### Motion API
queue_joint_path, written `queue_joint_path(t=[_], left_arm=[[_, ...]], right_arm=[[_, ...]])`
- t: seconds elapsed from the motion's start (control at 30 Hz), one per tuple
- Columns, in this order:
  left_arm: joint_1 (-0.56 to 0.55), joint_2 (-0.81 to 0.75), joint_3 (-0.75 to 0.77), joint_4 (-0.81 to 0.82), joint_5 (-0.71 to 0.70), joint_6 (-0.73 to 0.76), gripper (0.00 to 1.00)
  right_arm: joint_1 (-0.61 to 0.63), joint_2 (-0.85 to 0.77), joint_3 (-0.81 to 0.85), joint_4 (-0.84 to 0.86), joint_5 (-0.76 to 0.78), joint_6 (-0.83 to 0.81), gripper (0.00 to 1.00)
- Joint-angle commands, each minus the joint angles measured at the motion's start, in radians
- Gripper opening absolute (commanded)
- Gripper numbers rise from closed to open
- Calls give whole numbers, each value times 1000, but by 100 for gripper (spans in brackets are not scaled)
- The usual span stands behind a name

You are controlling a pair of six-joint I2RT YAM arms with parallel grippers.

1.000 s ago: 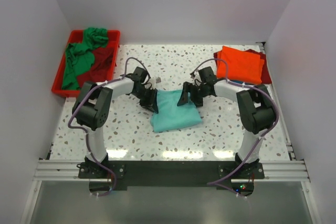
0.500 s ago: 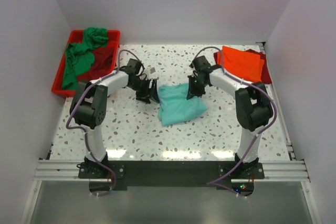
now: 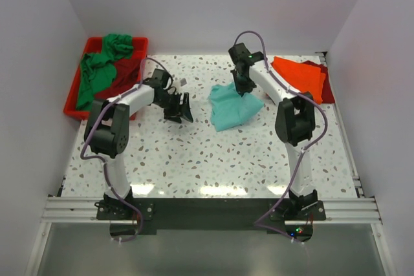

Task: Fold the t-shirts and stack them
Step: Neatly place the folded tshirt to the corner

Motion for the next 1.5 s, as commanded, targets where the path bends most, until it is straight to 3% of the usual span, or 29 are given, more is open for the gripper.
queue_joint_path(t=[0.0,0.2,0.43,0.97,1.27,1.47], left_arm=[[30,-20,-12,-5,-8,18,70],[45,-14,3,-11,-14,20,69],[51,-14,-6,-16,-28,20,69],[51,-20,-44,-5,-44,-6,68],[51,-41,-73,6,-48,-17,68],[51,-72,-72,4,-59,-17,68]], right_arm=[[-22,35,170,-108,180,-80,0],[-53,106,371,-150,273,-154,0],[-100,79,439,-120,317,-252,0],[-252,-52,532,-93,54,-214,0],[-343,-89,471,-88,-62,-166,0],[-378,-63,368,-39,-46,-177,0]])
